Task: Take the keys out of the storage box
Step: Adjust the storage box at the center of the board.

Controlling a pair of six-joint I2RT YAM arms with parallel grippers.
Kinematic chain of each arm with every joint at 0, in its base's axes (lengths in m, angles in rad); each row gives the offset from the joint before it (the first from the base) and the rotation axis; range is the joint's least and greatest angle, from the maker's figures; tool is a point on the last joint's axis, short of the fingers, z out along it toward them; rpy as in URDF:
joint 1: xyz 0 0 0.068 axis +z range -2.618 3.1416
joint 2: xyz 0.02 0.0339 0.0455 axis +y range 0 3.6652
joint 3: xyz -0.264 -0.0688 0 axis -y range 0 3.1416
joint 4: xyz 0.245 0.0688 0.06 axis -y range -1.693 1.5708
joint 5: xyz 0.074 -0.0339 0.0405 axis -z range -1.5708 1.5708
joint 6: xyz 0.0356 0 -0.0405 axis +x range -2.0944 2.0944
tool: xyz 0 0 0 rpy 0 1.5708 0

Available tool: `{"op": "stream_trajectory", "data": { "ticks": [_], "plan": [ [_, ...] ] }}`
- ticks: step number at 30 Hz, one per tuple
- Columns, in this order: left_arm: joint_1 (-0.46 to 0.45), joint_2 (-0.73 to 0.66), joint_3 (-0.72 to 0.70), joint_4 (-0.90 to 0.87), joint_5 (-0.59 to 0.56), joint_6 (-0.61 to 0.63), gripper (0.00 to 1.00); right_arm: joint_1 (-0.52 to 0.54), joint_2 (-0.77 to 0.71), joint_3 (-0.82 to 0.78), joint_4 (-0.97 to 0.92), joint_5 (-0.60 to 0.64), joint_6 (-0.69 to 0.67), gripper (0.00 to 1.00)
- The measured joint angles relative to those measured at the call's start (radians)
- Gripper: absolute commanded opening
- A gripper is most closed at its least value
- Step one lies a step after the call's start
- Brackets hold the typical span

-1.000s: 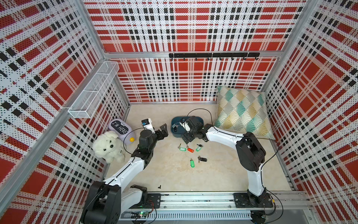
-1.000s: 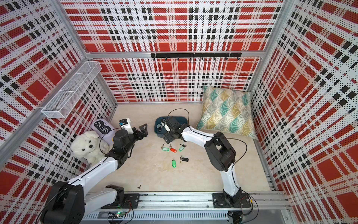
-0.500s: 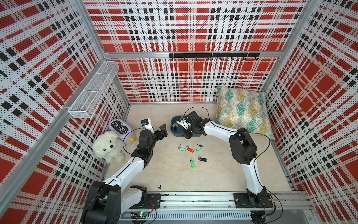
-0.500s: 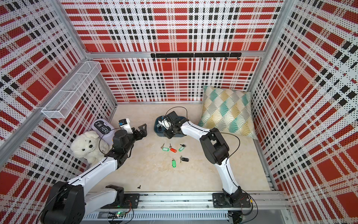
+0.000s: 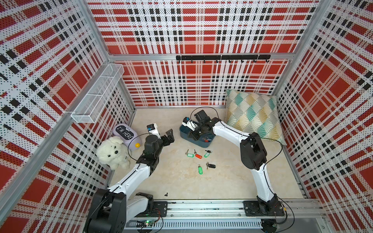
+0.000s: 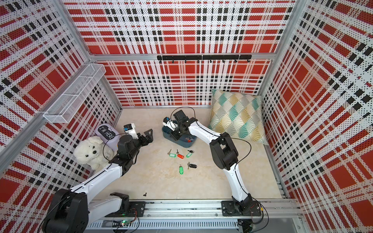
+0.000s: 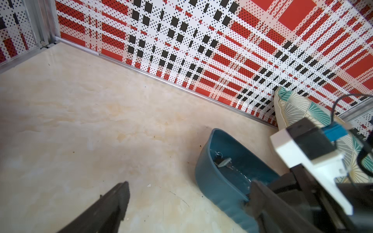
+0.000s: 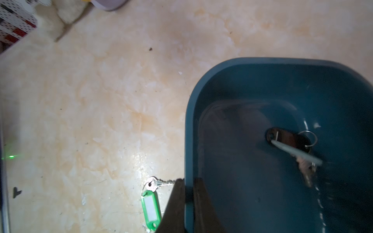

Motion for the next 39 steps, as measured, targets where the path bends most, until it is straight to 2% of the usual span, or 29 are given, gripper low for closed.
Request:
{"op": "stream_trajectory", "data": {
  "ticks": [7, 14, 21, 24, 28, 34, 39],
  "plan": [
    [0.0, -0.008, 0.0, -0.002, -0.007, 0.0, 0.99, -0.038, 0.002, 0.178, -0.141, -0.169, 0.0, 0.02],
    [0.0, -0.012, 0.0, -0.003, -0.011, 0.0, 0.99, -0.063, 0.005, 0.228, -0.159, -0.303, 0.082, 0.02],
    [0.0, -0.012, 0.0, -0.003, -0.018, 0.0, 0.99, -0.108, 0.063, 0.27, -0.088, -0.438, 0.301, 0.0],
    [0.0, -0.012, 0.0, -0.004, -0.018, 0.0, 0.99, -0.121, 0.071, 0.274, -0.076, -0.434, 0.34, 0.0],
    [0.0, -0.012, 0.0, -0.004, -0.019, 0.0, 0.99, -0.131, 0.071, 0.28, -0.089, -0.38, 0.303, 0.0],
    [0.0, -0.012, 0.0, -0.005, -0.022, 0.0, 0.99, -0.116, 0.086, 0.28, -0.143, -0.273, 0.13, 0.02],
    [0.0, -0.012, 0.0, -0.005, -0.022, 0.0, 0.99, -0.066, 0.119, 0.267, -0.182, -0.086, -0.06, 0.02]
  ]
}}
